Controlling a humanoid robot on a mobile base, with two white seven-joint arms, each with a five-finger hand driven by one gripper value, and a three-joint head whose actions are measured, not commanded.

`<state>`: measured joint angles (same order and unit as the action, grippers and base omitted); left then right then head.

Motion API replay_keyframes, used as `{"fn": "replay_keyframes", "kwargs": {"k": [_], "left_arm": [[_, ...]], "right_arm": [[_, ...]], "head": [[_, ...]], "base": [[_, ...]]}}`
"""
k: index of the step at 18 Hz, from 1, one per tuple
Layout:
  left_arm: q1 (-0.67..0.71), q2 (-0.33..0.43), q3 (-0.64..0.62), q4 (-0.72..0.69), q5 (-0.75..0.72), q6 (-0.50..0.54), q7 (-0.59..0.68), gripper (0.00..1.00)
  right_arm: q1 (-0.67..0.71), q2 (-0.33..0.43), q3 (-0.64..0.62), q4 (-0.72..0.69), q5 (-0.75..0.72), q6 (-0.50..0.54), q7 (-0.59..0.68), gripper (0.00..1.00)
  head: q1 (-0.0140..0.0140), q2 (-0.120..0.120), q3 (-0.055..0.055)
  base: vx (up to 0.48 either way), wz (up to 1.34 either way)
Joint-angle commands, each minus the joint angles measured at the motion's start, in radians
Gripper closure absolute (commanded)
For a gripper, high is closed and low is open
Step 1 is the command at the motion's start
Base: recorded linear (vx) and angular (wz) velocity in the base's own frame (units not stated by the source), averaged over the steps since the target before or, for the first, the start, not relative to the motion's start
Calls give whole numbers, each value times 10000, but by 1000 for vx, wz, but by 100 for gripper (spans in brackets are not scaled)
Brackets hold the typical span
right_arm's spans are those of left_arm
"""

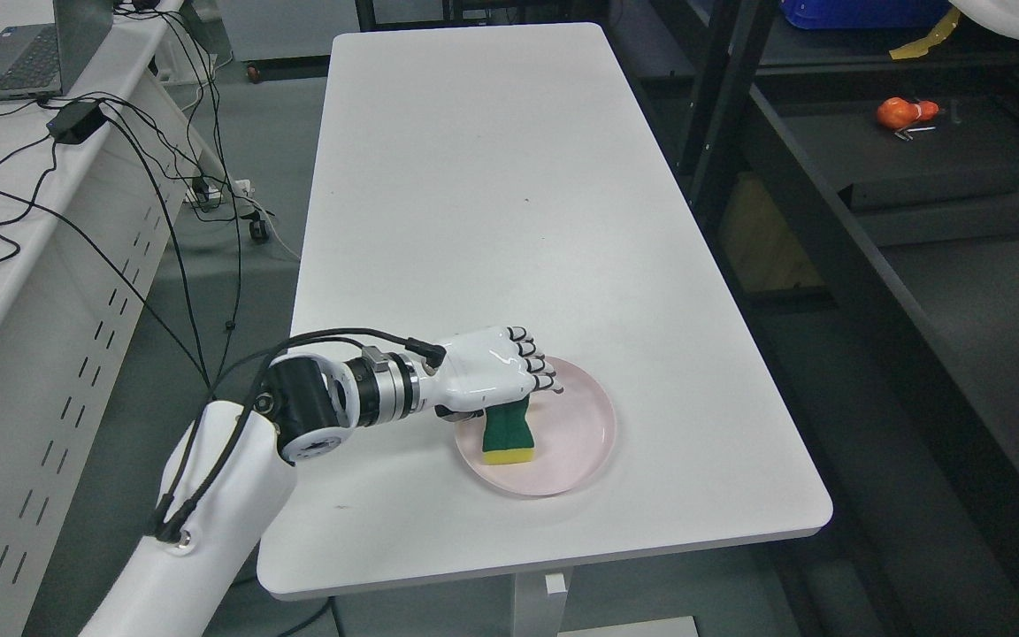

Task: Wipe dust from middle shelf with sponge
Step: 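Lower the left hand over the green-yellow sponge and close fingers on it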

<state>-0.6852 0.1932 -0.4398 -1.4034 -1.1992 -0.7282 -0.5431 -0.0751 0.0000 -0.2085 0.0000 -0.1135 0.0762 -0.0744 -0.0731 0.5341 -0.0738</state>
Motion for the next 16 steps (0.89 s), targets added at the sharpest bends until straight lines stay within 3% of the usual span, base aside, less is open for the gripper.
{"fn": "replay_keyframes", "kwargs": {"k": [1,9,14,16], "left_arm": [[11,-536,-572,979,-34,72,0,28],[71,-673,331,1255,317,87,-15,58],[516,-1088,1282,1394,3196,87,0,95],[654,-1286,1909,1410,4225,148,46,100]], "right_arm": [[-1,-175,-1,-175,0,5,8,0],[-1,-175,-1,-175,0,5,8,0],[-1,-175,-1,-175,0,5,8,0],[-1,-175,-1,-175,0,5,8,0]], "head": [[0,0,0],[0,0,0],[0,0,0],[0,0,0]], "base": [[0,0],[0,0],[0,0],[0,0]]}}
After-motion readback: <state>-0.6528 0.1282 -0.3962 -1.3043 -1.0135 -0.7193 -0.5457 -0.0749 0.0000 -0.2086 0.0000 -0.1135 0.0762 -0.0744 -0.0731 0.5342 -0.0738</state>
